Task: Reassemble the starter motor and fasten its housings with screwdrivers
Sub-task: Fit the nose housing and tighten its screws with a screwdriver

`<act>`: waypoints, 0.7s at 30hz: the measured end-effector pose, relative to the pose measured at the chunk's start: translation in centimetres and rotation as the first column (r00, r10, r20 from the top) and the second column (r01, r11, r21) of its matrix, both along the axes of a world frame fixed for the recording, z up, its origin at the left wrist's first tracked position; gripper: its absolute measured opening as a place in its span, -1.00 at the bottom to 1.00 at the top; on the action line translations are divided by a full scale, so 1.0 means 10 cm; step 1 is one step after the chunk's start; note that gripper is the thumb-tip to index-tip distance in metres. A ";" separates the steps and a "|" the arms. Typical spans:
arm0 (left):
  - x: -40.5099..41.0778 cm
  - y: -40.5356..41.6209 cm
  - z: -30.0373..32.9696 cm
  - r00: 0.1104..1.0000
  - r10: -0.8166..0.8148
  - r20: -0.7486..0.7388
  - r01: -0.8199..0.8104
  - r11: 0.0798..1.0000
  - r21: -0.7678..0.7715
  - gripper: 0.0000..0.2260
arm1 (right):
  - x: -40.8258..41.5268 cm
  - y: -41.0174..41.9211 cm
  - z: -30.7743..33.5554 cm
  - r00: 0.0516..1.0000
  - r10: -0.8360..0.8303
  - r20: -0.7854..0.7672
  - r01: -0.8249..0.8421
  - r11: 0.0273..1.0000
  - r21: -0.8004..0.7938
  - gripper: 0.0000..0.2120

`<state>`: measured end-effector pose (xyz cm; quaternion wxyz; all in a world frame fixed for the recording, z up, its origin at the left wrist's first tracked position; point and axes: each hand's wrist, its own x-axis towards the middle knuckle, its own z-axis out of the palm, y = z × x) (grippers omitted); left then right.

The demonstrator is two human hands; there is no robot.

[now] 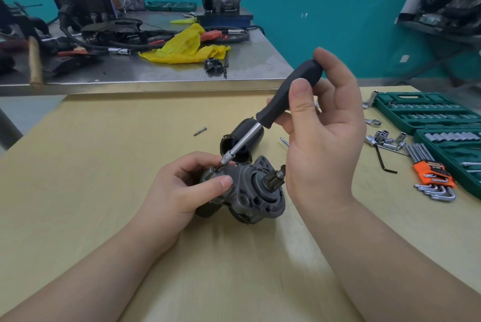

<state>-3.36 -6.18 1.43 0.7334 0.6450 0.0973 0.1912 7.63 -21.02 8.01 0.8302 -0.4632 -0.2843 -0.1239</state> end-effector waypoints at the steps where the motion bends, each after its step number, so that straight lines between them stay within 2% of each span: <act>1: 0.00 0.00 0.00 1.000 0.001 0.000 -0.001 1.000 -0.001 -0.68 | 0.01 0.00 0.00 1.000 -0.002 -0.003 0.002 1.000 0.004 -0.71; 7: 0.01 -0.01 0.00 1.000 0.003 -0.001 -0.003 1.000 -0.012 -0.67 | 0.01 -0.02 -0.05 0.996 0.091 -0.026 -0.090 0.995 0.031 -0.68; 14: 0.01 0.00 0.00 1.000 0.016 -0.010 -0.016 1.000 -0.011 -0.65 | 0.02 -0.01 0.01 0.999 -0.032 -0.013 0.032 0.999 -0.017 -0.69; 17: 0.01 0.00 0.00 1.000 0.008 -0.008 -0.008 1.000 -0.011 -0.65 | 0.02 -0.02 -0.01 1.000 0.004 -0.030 -0.004 1.000 0.003 -0.72; 21: 0.01 0.00 -0.01 1.000 0.013 -0.007 -0.013 1.000 -0.005 -0.65 | -0.01 -0.02 -0.01 0.999 0.035 -0.013 -0.035 0.999 -0.012 -0.66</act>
